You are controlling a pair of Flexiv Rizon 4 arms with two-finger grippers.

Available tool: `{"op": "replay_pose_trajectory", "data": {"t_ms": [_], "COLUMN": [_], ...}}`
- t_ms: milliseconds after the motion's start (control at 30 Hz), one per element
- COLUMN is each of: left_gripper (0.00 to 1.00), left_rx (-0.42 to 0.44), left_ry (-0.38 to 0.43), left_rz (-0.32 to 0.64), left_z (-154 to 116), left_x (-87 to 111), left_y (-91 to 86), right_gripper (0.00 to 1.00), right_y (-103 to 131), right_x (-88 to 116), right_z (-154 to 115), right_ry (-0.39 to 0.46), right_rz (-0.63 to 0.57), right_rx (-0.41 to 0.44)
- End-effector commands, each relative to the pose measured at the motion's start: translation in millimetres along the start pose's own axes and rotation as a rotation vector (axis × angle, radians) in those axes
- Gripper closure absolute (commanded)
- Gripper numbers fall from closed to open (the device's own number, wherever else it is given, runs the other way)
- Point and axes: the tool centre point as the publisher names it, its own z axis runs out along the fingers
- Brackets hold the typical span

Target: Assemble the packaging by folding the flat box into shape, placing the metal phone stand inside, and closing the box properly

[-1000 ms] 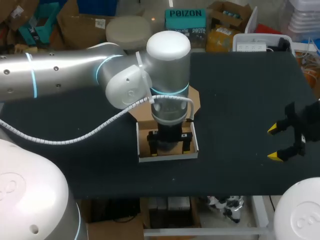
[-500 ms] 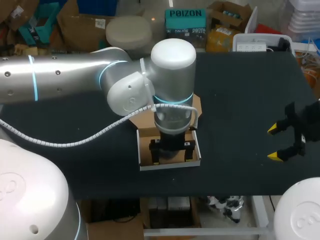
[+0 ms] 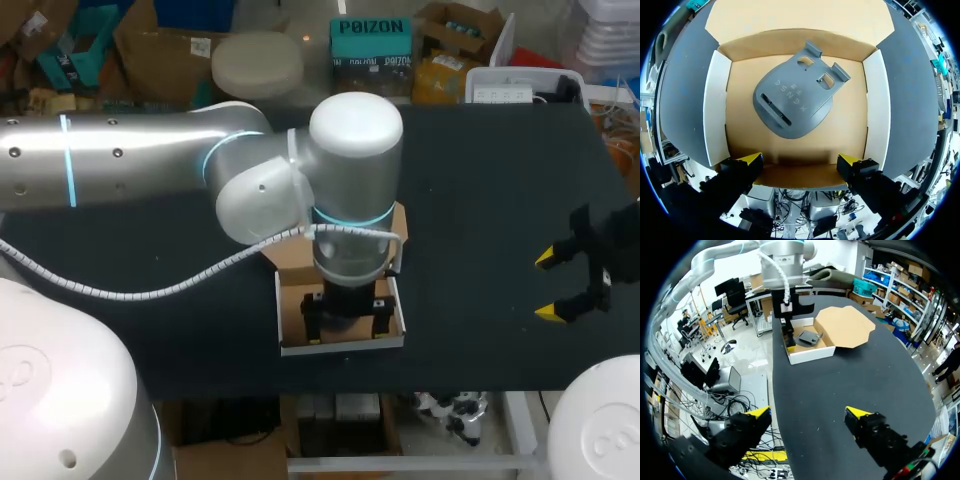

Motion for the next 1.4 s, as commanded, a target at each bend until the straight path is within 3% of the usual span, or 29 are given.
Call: {"op": "replay_pose_trajectory", "data": {"t_ms": [33,367,833,1167,1400], "left_gripper": [0.00,0.00,0.00,0.00,0.00], "left_rx": [0.026,0.105,0.147,0.144,0.158], "left_ry": [-0.014,0.005,0.147,0.268,0.374], "left_rz": [-0.004,0.045,0.290,0.468,0.571], "left_z": [-3,-27,-73,-101,-116], "left_x": [2.2,0.1,-13.0,-41.8,-75.3], "left_y": [3.1,-4.8,-27.6,-60.0,-92.2], "right_gripper": [0.00,0.00,0.00,0.00,0.00], "right_y": [0,0,0,0,0], "right_x": [0,0,0,0,0], "right_z": [-1,-1,-1,-1,-1], "right_ry": [0.002,0.002,0.002,0.002,0.002], "right_rz": [-0.001,-0.001,-0.001,-0.001,-0.001], "right_rx": [-0.003,-0.003,-0.003,-0.003,-0.003]}}
